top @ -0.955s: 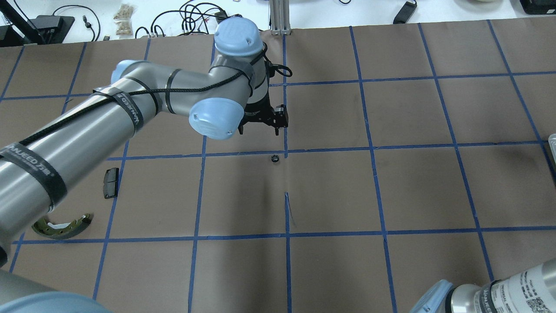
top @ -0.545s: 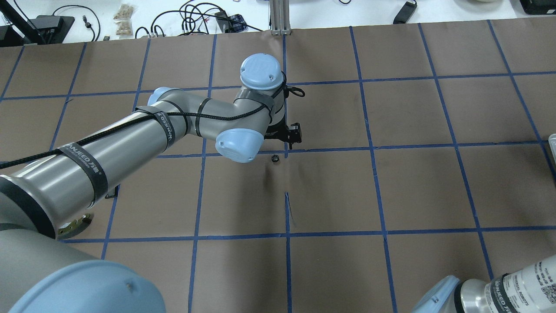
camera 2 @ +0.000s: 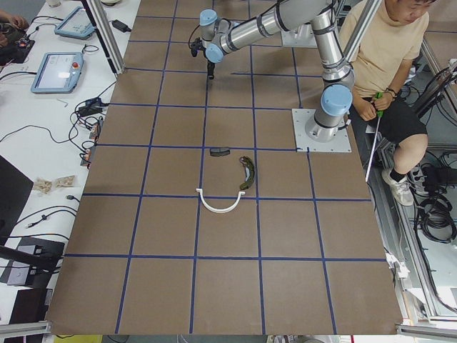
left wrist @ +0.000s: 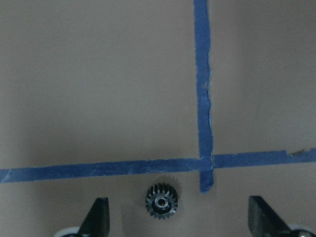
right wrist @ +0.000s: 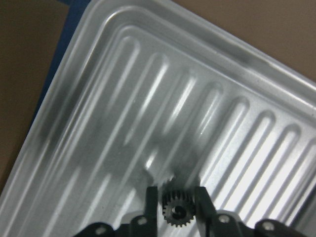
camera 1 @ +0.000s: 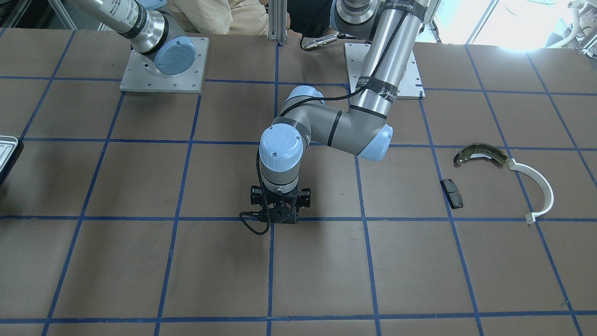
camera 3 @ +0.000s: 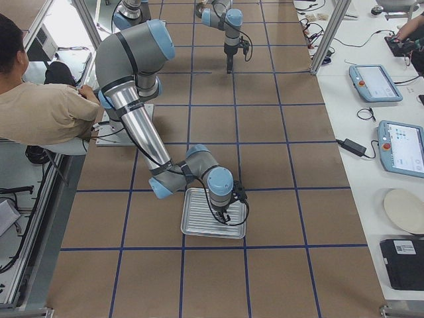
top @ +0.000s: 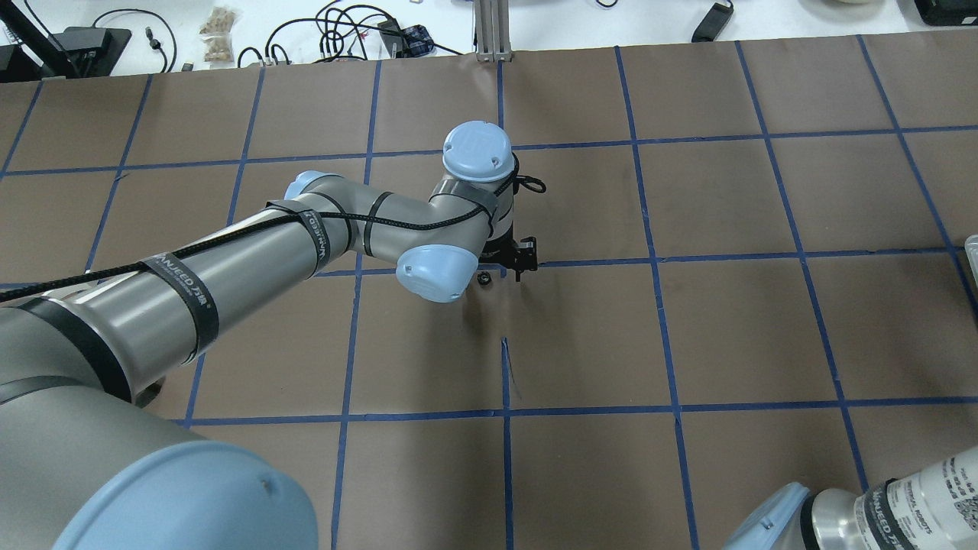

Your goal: Place bearing gear from tray to pile

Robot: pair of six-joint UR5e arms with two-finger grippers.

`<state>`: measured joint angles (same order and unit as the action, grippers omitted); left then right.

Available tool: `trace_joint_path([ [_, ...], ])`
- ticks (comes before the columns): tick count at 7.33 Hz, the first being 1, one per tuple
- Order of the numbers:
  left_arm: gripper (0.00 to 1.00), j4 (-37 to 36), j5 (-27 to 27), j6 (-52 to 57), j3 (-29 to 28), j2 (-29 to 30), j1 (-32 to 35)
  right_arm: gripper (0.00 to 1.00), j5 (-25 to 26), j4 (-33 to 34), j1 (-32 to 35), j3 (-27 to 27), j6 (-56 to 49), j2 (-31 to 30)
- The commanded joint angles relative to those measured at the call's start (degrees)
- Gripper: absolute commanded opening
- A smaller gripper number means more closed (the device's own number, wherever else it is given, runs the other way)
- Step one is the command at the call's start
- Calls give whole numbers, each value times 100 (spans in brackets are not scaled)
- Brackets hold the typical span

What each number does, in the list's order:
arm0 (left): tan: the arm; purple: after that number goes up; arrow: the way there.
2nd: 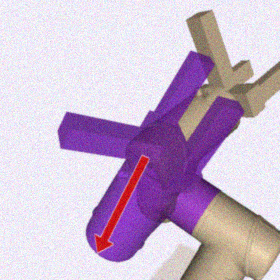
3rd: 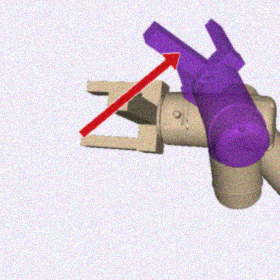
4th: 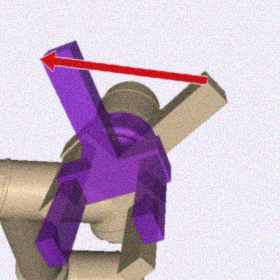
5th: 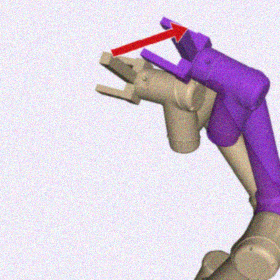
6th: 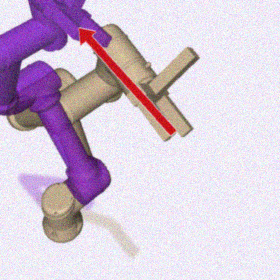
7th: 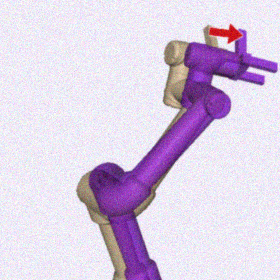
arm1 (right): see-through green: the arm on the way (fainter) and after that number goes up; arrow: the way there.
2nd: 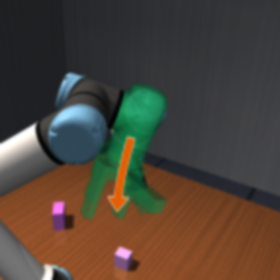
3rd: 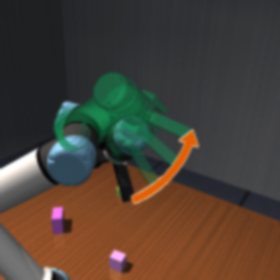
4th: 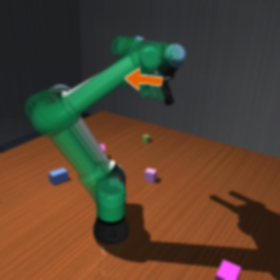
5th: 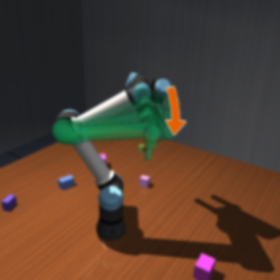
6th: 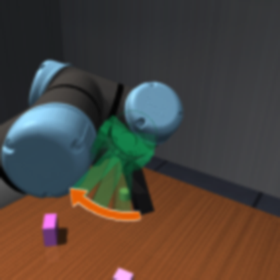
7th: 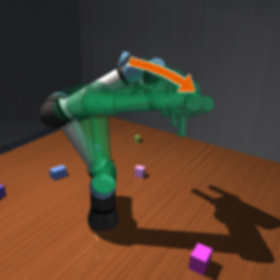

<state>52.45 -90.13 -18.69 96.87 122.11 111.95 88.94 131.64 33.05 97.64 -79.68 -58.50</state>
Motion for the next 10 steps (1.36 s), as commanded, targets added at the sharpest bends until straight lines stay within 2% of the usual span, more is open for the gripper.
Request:
trace_joint_path([
  [1, 47, -94, -13, 66, 7, 6, -6, 0, 53, -33, 0, -8, 66, -73],
  [2, 18, -155, -48, 58, -1, 6, 2, 0, 79, -225, 52, -112, 119, -370],
  [3, 2, -147, -57, 58, 16, 6, -6, 0, 45, -984, 209, -140, 563, -816],
  [5, 0, -77, -75, 75, 7, -160, -181, 0, 71, -2486, 988, -26, 1957, -1810],
  [6, 0, 2, -57, 215, 16, -309, -461, 0, 10, -2929, 1349, 192, 2748, -2127],
  [8, 0, 563, -127, 1433, 269, -852, -1460, 0, -17, -3187, 2611, 815, 4739, -2978],
  [10, 0, 426, -321, 2733, 1093, -1319, -2480, 0, -191, -3093, 4219, 1108, 6991, -3150],
])
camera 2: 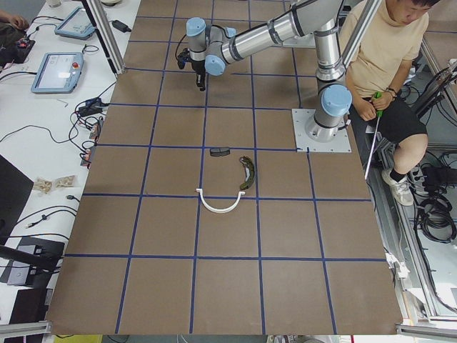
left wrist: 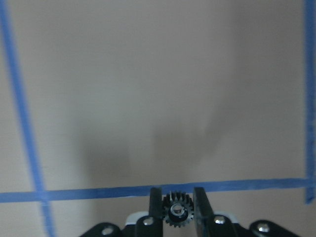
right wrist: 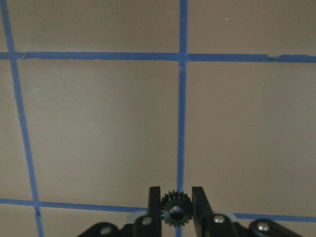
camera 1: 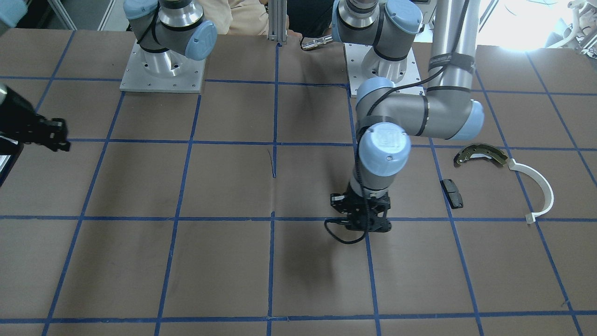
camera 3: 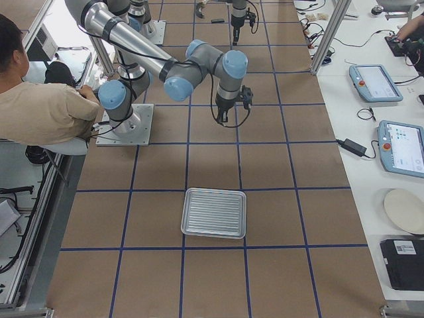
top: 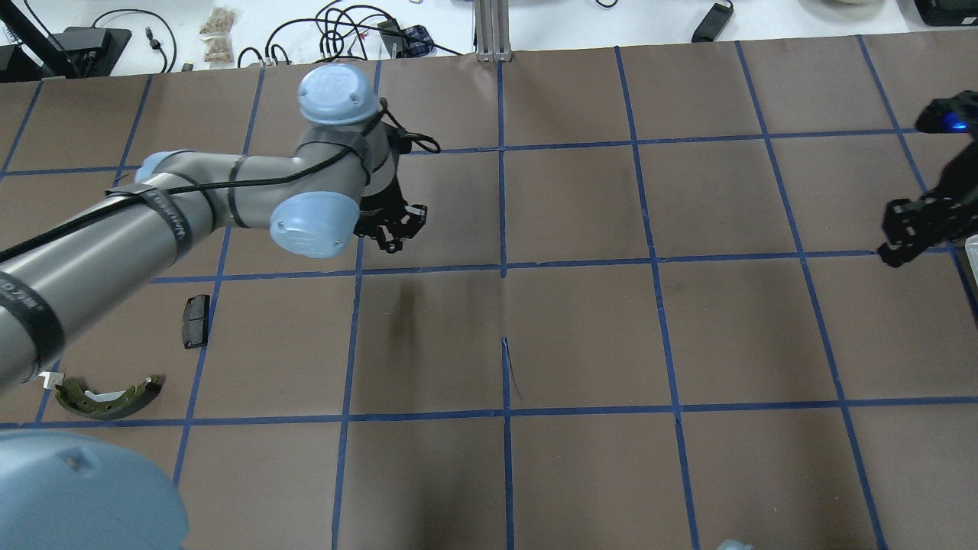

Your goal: Place bearing gear from tray to pile

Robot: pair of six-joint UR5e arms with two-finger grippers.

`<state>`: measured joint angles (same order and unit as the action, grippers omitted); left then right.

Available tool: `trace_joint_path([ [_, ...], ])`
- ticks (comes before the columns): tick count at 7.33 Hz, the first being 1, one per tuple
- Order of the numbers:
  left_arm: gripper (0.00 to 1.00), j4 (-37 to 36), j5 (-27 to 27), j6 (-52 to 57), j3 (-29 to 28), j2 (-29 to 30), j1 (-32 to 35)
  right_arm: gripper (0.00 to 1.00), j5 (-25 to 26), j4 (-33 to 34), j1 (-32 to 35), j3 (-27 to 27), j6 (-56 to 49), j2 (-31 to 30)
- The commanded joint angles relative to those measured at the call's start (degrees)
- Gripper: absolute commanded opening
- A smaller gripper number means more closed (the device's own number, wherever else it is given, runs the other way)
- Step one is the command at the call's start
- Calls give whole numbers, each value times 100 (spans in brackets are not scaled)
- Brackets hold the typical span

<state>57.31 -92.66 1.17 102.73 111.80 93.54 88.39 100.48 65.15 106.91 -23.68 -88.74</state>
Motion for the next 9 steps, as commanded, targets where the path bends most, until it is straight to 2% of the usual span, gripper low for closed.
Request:
trace_joint_path([
  [1, 0, -497, -77, 1197, 929, -429, -1053, 0, -625, 355, 1679, 190, 2480, 22],
  [2, 0, -893, -77, 1680, 1272, -474, -1431, 0, -638, 933, 2294, 181, 3257, 328],
  [3, 0, -1149, -86, 1946, 1493, -475, -1774, 0, -613, 1530, 2927, 164, 3526, 618],
  [4, 0, -1187, -94, 2210, 1504, -509, -1969, 0, -717, 2067, 3334, 181, 4285, 1021],
  [5, 0, -1239, -103, 2804, 1487, -527, -2293, 0, -709, 2873, 3790, 146, 4998, 1565],
  [6, 0, -1527, -86, 3358, 1478, -423, -2931, 0, -613, 3411, 4160, 120, 5214, 1997],
  [7, 0, -1634, -86, 3808, 1469, -335, -3460, 0, -664, 3669, 4234, 94, 5320, 2236],
  [8, 0, -1748, -86, 4134, 1382, -299, -3657, 0, -682, 3707, 4304, 85, 5365, 2273],
  [9, 0, -1758, -86, 4233, 1286, -255, -3693, 27, -691, 3707, 4322, 67, 5400, 2299],
])
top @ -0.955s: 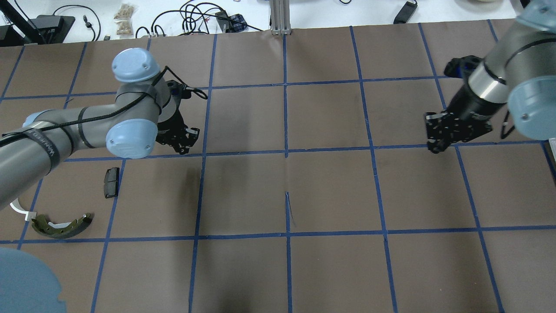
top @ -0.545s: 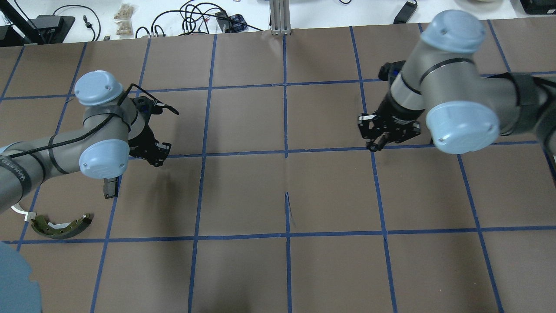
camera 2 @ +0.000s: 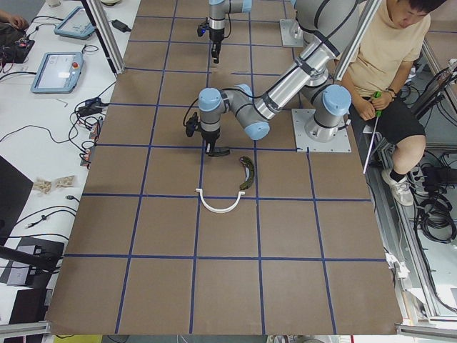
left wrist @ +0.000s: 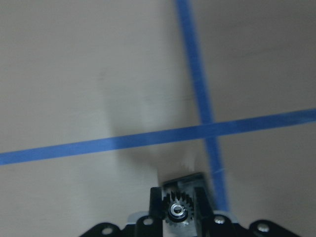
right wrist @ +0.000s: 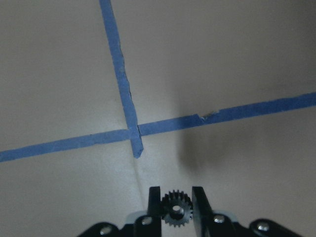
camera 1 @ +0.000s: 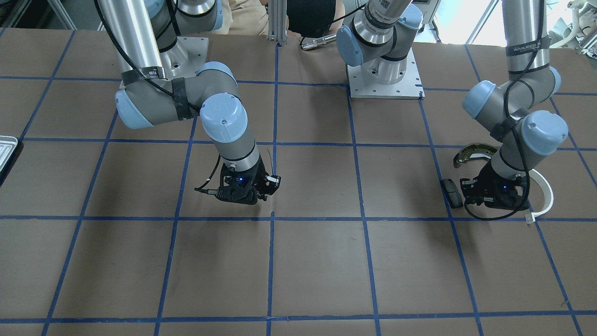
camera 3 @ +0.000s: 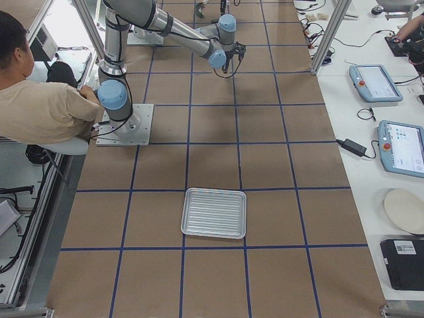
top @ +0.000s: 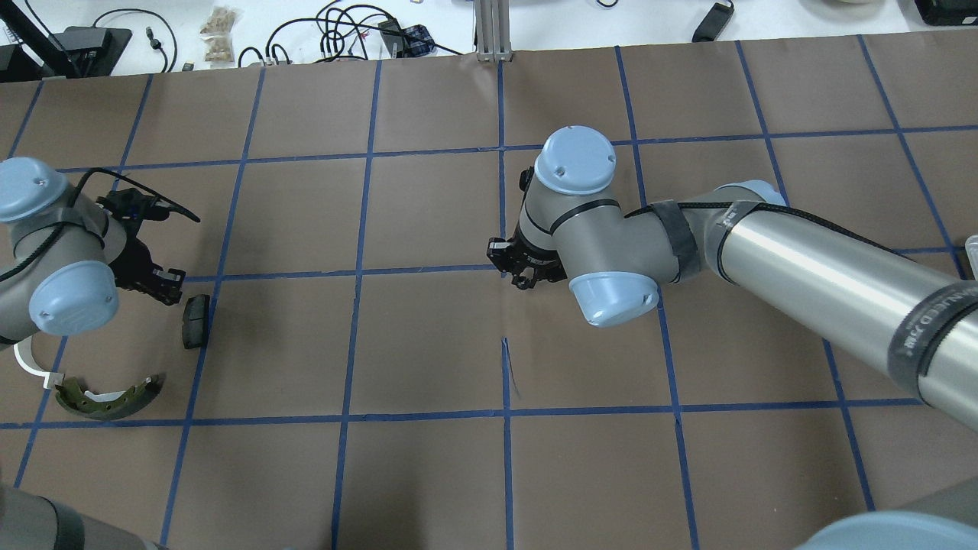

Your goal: Place bearing gear from tray to pile

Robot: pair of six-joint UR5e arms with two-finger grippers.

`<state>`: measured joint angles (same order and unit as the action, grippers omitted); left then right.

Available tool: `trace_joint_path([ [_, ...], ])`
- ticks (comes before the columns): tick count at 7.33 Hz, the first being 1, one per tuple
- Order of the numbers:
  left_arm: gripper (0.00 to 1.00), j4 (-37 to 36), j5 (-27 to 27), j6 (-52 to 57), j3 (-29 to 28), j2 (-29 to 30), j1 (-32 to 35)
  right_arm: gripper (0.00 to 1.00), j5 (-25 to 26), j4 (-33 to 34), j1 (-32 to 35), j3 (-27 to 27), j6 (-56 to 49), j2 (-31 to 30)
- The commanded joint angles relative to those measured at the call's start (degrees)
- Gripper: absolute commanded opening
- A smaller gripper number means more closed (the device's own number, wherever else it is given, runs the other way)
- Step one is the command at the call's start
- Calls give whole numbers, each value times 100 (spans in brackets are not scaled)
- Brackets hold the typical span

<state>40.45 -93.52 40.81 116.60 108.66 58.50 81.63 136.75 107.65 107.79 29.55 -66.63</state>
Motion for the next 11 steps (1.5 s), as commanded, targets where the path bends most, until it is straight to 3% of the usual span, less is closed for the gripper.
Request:
trace_joint_path([
  [1, 25, -81, -8, 313, -111, 111, -224, 99, 71, 54, 55, -48, -1, 97],
  [2, 94, -90, 61, 287, -103, 112, -225, 100, 81, 28, -7, -126, -115, 54],
  [3, 100, -55, 70, 269, -146, -19, -146, 100, 98, -147, -172, -344, -403, -16],
  [4, 100, 172, 271, 243, -338, -159, -6, 100, 133, -818, -548, -651, -519, -278],
  [6, 100, 1443, 623, -447, -1170, -284, 1104, 100, 125, -2680, -1706, -1311, -2051, -1164],
  [8, 100, 1966, 598, -2724, -1701, -188, 2432, 100, 325, -3940, -2247, -1655, -2269, -1946],
  [11, 100, 1871, 659, -5217, -1650, -38, 4050, 100, 537, -4166, -2083, -1674, -2278, -2566],
])
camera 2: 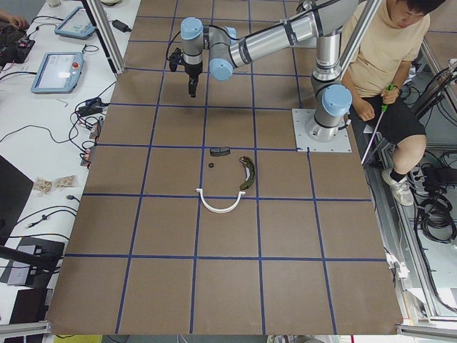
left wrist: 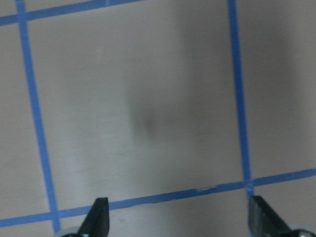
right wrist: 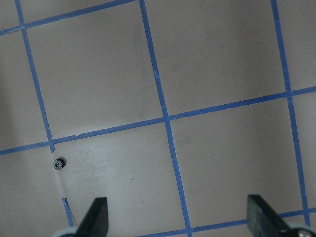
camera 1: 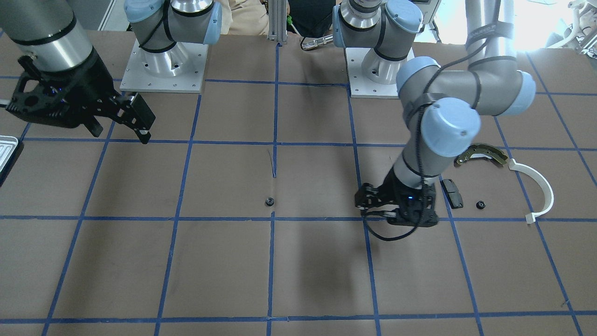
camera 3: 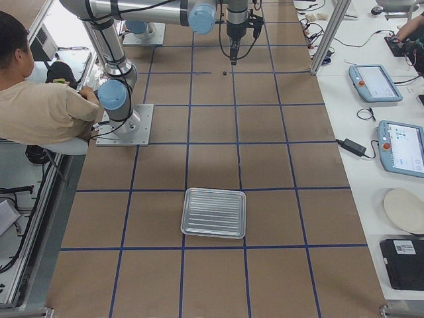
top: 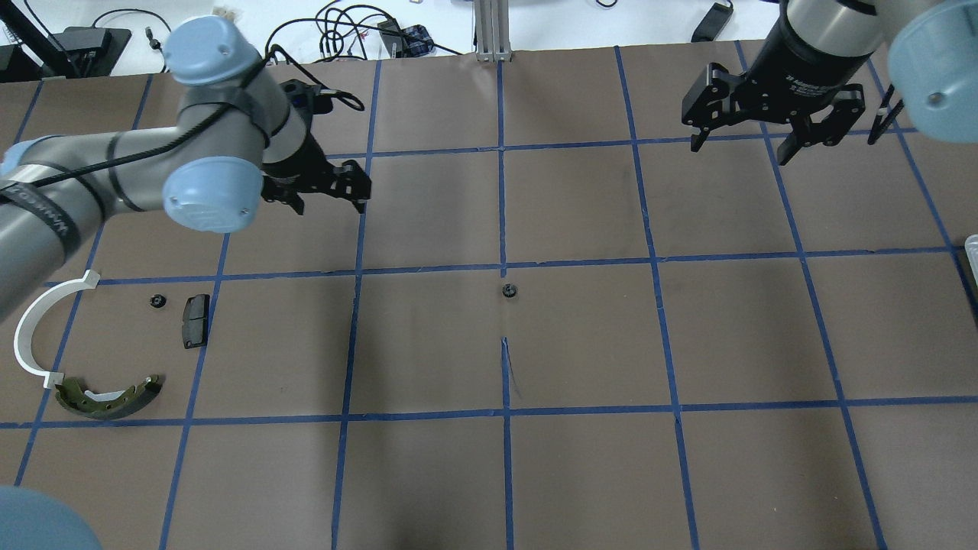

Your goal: Place bearing gear from tray to pile

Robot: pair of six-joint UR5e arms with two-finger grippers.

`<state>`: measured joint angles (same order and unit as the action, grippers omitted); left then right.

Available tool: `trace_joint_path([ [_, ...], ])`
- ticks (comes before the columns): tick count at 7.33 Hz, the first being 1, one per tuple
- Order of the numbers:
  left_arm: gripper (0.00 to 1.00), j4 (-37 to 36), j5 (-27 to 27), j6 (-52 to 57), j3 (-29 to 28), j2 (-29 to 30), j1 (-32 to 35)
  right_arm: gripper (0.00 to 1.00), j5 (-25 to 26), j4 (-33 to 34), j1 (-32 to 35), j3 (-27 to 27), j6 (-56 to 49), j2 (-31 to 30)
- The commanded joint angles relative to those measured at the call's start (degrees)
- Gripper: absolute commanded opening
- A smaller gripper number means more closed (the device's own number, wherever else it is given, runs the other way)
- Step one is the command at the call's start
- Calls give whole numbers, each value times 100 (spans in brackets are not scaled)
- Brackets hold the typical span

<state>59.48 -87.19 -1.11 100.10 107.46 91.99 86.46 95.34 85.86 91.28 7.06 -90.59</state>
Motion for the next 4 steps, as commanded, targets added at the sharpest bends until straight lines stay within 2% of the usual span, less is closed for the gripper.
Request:
trace_joint_path([
  [1, 100, -41, 18, -1597, -34, 256, 1149, 100, 264, -85, 132, -13, -29, -143],
  [2, 100, -355, 35, -2186, 18, 467, 1424, 100, 388, -103, 167, -74, -21, -152],
  [4, 100, -664, -25, -2656, 18, 818, 2039, 100, 459, -129, 159, -75, -169, -125],
])
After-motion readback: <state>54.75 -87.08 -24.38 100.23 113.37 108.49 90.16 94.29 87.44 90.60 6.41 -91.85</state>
